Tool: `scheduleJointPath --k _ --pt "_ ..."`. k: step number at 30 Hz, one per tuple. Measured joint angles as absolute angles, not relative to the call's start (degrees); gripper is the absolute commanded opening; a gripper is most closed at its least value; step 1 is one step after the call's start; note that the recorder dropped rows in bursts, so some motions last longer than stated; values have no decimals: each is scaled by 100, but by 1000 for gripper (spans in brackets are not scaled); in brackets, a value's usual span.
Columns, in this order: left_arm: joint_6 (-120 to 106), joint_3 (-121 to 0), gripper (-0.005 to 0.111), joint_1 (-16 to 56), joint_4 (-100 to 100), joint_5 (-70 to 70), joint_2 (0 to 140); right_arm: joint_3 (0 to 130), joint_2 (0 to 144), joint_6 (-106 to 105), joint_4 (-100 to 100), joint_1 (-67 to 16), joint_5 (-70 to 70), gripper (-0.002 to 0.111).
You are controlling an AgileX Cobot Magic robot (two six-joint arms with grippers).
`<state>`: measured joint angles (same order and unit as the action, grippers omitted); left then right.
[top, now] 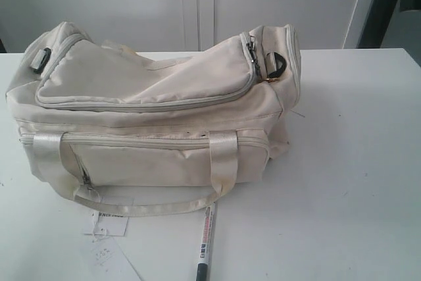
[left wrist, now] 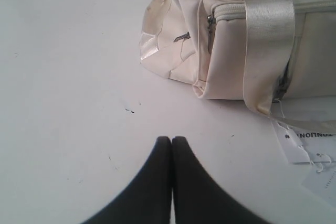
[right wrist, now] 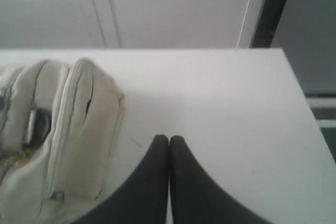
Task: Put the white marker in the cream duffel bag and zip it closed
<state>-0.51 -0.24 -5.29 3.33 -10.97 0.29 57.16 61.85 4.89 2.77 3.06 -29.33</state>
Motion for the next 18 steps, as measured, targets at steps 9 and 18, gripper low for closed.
scheduleJointPath --k 9,18 --pt "84 -24 0 -529 354 -1097 29 6770 7554 -1603 -2089 306 -4124 0" --pt "107 -24 0 -529 354 -1076 29 7620 8649 -1728 -2778 306 -4317 33"
